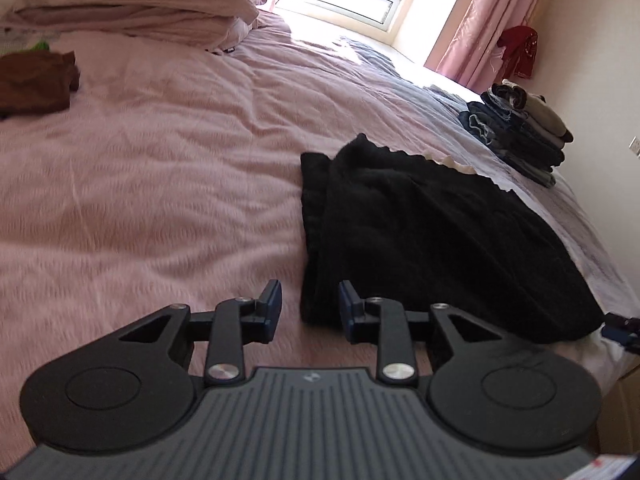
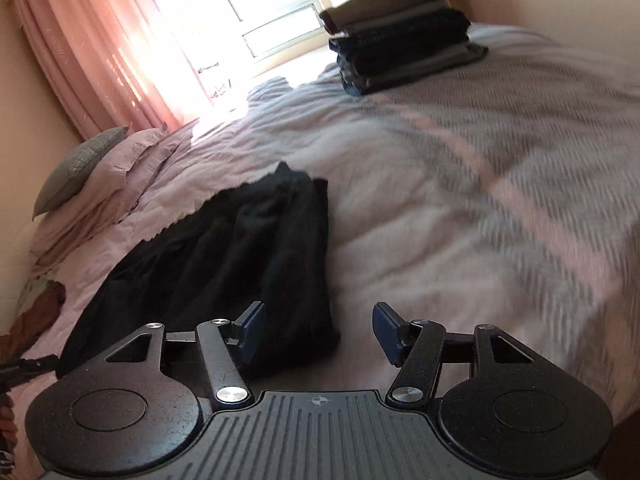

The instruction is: Fold large clothes

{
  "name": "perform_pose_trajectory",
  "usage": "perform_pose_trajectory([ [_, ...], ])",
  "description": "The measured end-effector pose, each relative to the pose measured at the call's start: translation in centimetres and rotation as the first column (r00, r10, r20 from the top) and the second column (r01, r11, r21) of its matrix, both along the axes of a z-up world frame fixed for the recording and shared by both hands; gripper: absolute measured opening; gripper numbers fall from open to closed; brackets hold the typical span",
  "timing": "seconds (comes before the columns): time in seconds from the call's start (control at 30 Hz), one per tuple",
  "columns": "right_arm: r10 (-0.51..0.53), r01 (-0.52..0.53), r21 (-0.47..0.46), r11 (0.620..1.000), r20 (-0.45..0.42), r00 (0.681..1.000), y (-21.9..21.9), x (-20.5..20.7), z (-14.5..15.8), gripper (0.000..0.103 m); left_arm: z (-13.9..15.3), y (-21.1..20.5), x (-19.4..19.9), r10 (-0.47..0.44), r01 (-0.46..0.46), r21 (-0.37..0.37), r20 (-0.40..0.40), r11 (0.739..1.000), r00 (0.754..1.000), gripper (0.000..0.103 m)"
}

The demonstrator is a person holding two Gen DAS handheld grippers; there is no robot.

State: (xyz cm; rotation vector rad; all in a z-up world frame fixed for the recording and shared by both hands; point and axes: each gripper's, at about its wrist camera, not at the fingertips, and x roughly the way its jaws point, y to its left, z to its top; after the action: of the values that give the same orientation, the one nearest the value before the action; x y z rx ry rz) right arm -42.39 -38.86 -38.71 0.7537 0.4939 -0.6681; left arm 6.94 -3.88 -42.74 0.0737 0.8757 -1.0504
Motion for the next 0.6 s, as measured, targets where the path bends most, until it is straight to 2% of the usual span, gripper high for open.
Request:
perform_pose_trajectory([
  [0.1, 0.000, 0.000, -0.008, 1.000, 0.030, 1.000, 0.3, 0.3, -0.5, 0.056, -0.8, 0.7, -0.6, 0.035, -0.036, -0.030, -0.042, 0.999, 0.999, 0.026],
  [0.23, 0.010, -0.007, -0.048, 0.999, 0.061, 0.998, -0.2, 1.2, -0.3, 0.056, -0.8, 0.5, -0.6, 0.048, -0.051, -0.079, -0.039, 0.996, 0.998, 0.027],
  [0.3, 0.019, -0.016, -0.062, 0.998, 0.051, 0.999, -0.3, 1.6, -0.7, 0.055, -1.0, -0.3, -0.5, 0.035, -0.038, -0.069, -0.038, 0.997, 0.999, 0.028],
  [0.37, 0.050, -0.046, -0.077, 0.996, 0.049, 0.998, -0.4, 2.2, -1.0, 0.037, -1.4, -1.1, -0.5, 0.013, -0.016, -0.059, -0.039, 0.998, 0.999, 0.029],
  [0.4, 0.053, -0.051, -0.084, 0.995, 0.020, 0.998, -0.5, 2.5, -1.1, 0.008, -1.5, -1.4, -0.6, 0.007, -0.008, -0.053, -0.025, 0.999, 1.000, 0.023],
  [0.43, 0.054, -0.054, -0.087, 0.995, -0.004, 0.999, -0.6, 2.7, -1.1, 0.004, -1.5, -1.6, -0.7, 0.000, 0.000, -0.052, -0.001, 0.999, 1.000, 0.012],
  [0.47, 0.058, -0.057, -0.094, 0.994, 0.002, 0.998, -0.5, 2.7, -0.8, 0.004, -1.3, -1.5, -0.6, -0.009, 0.010, -0.061, 0.008, 0.998, 1.000, 0.006],
  [0.57, 0.040, -0.040, -0.162, 0.986, -0.008, 0.999, -1.0, 1.8, 0.9, 0.003, -0.1, -0.5, -0.2, 0.012, -0.007, -0.072, 0.074, 0.997, 0.997, 0.007],
  [0.6, 0.034, -0.034, -0.158, 0.987, -0.004, 0.999, -1.6, 1.3, 1.3, 0.003, 0.0, -0.3, 0.0, 0.004, 0.002, -0.071, 0.086, 0.997, 0.996, 0.007],
])
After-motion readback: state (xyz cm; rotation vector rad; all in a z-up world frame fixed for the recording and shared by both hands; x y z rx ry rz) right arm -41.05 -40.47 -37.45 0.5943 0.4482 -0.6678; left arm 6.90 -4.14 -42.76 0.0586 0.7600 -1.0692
